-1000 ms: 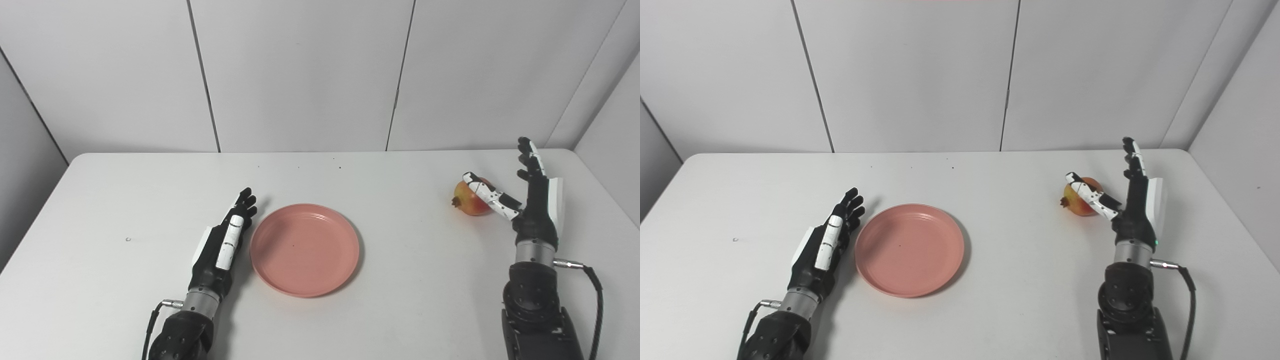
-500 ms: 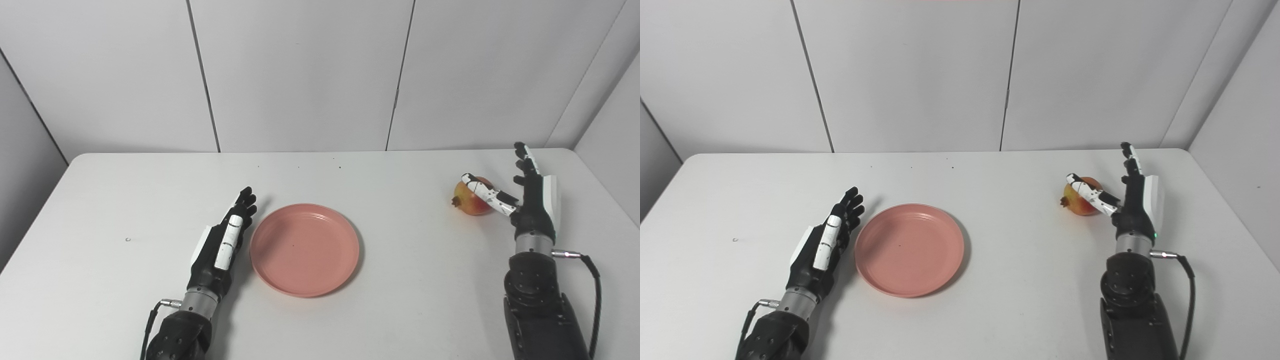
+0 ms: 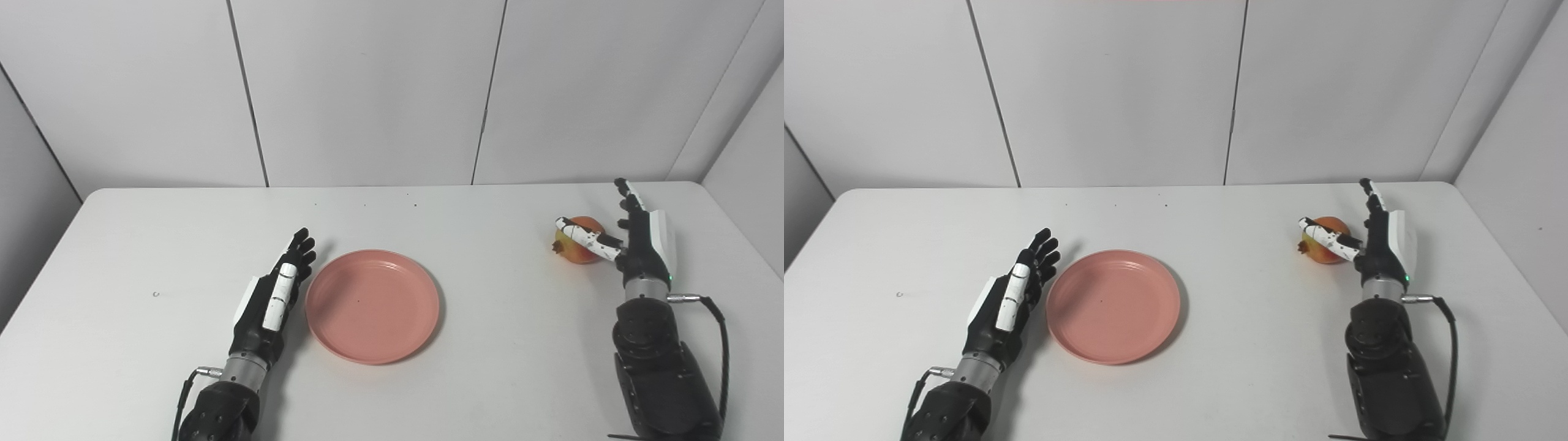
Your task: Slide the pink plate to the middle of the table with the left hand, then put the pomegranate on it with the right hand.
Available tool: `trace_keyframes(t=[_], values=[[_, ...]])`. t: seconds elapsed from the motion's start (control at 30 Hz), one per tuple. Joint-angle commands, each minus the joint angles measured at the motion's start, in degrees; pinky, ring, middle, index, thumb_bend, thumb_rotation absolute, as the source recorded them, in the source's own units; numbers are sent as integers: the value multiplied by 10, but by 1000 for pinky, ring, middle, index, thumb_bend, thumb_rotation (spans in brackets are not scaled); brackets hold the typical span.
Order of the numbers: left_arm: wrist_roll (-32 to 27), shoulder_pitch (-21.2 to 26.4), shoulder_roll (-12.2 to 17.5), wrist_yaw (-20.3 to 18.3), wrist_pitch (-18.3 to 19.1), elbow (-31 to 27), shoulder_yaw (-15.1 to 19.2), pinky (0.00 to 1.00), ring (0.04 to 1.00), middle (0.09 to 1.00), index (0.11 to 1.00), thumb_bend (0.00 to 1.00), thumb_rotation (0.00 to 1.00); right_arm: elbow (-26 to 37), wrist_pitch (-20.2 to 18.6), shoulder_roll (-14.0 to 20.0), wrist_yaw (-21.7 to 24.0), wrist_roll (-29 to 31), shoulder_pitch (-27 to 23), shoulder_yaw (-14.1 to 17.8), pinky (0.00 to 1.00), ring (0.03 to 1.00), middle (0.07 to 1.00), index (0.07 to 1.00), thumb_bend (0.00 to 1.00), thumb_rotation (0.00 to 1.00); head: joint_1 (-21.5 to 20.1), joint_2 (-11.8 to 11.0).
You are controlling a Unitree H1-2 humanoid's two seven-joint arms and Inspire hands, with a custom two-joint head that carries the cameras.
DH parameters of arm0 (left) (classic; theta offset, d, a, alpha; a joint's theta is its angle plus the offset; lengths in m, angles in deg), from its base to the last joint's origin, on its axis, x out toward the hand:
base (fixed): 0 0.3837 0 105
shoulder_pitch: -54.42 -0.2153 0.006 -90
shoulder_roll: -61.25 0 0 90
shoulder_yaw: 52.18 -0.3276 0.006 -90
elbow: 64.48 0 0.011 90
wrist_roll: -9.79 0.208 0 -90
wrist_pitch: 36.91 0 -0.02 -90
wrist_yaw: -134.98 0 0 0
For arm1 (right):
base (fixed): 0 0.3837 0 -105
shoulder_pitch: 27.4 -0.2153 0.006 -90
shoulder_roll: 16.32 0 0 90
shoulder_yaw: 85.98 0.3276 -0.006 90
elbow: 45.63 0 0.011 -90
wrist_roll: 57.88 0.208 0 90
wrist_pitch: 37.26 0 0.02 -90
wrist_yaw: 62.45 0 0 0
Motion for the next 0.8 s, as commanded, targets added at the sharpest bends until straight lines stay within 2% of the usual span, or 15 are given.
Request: trace_keyframes(t=[0.0, 0.33, 0.43, 0.53, 0.77], values=[[-3, 13, 3, -3, -12, -15, -1, 984, 967, 971, 963, 618, 1000, 4, -1, 20, 0, 1, -31, 1, 805, 889, 917, 887, 808, 368, 2, 1], [-7, 8, -3, 0, -14, -20, 0, 979, 965, 968, 955, 628, 1000, -36, -1, 32, -3, -7, -52, -15, 780, 884, 912, 886, 818, 392, 4, 0], [-4, 8, -4, 1, -13, -22, -1, 972, 960, 961, 950, 613, 1000, -48, -1, 33, -3, -6, -59, -18, 775, 881, 910, 885, 821, 382, 1, 6], [-1, 8, -5, 4, -10, -21, -1, 977, 958, 959, 950, 623, 1000, -57, 2, 35, -1, -5, -62, -21, 773, 883, 913, 885, 823, 369, 2, 0], [1, 11, -3, 2, -16, -16, -3, 980, 963, 966, 955, 646, 1000, -70, 4, 40, 4, -3, -65, -29, 780, 884, 912, 880, 837, 348, 0, 4]])
